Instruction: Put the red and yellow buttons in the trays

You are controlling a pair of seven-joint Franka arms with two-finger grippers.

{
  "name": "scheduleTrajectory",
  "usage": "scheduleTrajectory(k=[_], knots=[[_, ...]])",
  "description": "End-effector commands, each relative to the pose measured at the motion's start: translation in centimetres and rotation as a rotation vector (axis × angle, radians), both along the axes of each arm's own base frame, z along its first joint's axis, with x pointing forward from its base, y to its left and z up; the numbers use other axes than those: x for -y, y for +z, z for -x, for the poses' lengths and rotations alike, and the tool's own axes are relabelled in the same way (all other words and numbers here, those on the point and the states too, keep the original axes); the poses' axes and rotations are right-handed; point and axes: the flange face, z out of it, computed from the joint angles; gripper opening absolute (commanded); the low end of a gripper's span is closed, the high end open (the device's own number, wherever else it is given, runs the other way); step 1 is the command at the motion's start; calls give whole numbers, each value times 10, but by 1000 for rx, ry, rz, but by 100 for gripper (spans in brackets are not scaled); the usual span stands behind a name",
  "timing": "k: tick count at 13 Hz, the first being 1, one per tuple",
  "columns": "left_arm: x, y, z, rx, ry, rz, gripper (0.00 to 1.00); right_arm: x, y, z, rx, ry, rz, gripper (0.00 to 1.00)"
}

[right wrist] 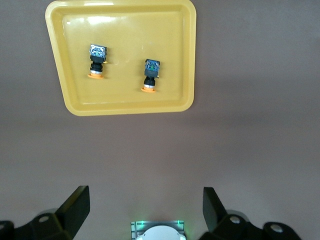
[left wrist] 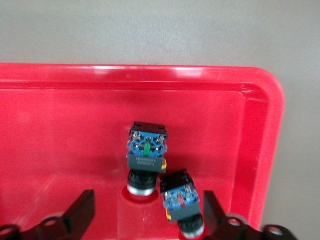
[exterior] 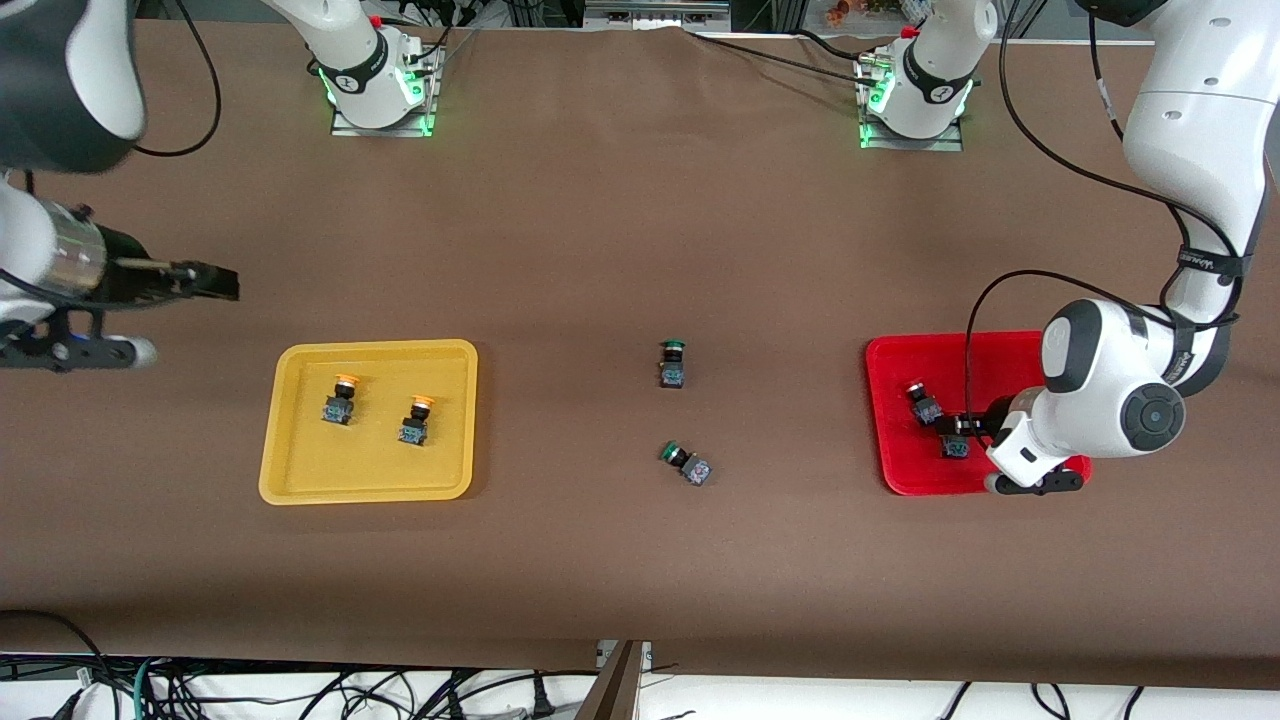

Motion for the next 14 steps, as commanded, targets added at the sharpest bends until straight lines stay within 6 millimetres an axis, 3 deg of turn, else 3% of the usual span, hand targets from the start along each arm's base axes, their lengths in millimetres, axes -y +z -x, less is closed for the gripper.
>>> scheduleTrajectory(k=[1, 4, 5, 7, 8, 11, 14], knots=[[14, 95, 3, 92, -37, -55, 100, -3, 14, 27, 12, 29, -14, 100], [32, 221, 36, 125, -5, -132, 100, 19, 66, 65, 122, 11, -30, 100], [40, 265, 48, 168, 12, -146, 100, 22, 70, 80, 128, 8, -37, 100], [52, 323, 71, 162, 16, -136, 100, 29, 61, 85, 148, 5, -50, 100], [46, 340, 76, 133, 35, -94, 100, 28, 60, 87, 137, 3, -47, 100], [21, 337, 79, 105, 76, -88, 100, 30, 59, 87, 112, -10, -44, 100], [19, 340, 105, 104, 73, -29, 100, 28, 65, 78, 128, 0, -45, 100]])
